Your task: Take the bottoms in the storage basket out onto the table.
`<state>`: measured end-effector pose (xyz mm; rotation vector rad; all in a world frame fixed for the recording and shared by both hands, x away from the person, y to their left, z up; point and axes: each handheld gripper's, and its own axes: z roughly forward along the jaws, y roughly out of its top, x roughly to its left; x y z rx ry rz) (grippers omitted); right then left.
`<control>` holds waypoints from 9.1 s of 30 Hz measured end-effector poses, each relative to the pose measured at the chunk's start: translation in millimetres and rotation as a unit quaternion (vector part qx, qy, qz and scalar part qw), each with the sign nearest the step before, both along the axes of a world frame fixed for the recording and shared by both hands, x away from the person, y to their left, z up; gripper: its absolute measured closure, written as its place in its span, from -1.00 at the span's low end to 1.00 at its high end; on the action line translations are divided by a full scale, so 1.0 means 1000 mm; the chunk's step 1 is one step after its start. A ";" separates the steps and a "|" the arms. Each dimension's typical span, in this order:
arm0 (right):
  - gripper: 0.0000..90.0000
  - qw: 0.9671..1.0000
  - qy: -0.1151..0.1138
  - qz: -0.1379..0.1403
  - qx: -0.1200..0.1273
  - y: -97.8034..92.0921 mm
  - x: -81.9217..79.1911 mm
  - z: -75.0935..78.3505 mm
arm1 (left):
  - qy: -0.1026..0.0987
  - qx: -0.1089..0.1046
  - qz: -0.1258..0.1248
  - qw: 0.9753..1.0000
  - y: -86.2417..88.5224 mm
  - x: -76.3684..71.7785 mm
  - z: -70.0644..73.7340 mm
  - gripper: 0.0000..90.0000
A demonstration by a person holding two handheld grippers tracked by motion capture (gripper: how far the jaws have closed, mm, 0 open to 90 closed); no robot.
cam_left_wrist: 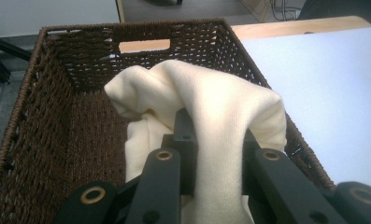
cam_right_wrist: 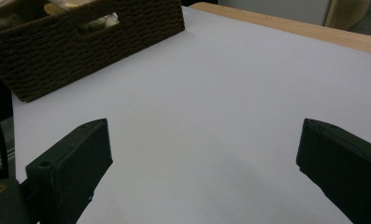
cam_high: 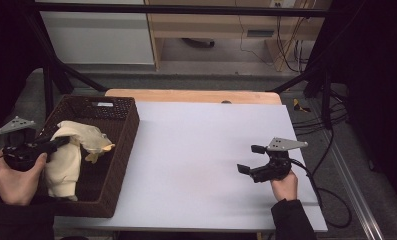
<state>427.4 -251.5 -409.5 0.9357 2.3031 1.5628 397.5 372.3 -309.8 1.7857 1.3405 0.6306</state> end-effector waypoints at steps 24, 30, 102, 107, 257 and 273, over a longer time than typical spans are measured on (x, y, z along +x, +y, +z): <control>-0.92 1.000 0.000 0.001 0.001 0.000 0.000 0.000 | -0.043 -0.017 -0.007 0.999 0.004 -0.019 0.020 0.73; -0.92 1.000 -0.001 0.001 0.001 0.000 0.000 0.000 | -0.058 -0.019 -0.013 0.998 0.001 -0.024 0.025 0.73; -0.92 1.000 -0.001 -0.002 0.002 -0.002 -0.001 0.001 | -0.121 -0.035 -0.093 0.988 -0.052 -0.028 0.080 0.73; -0.92 1.000 -0.002 -0.003 0.002 -0.002 -0.001 0.001 | -0.121 -0.035 -0.102 0.987 -0.060 -0.026 0.083 0.73; -0.91 1.000 -0.003 -0.005 0.002 -0.003 -0.001 0.002 | 0.038 0.073 -0.296 0.952 -0.248 0.053 -0.035 0.72; -0.92 1.000 -0.004 -0.006 0.003 -0.003 -0.002 0.002 | 0.044 0.084 -0.308 0.947 -0.250 0.050 -0.050 0.70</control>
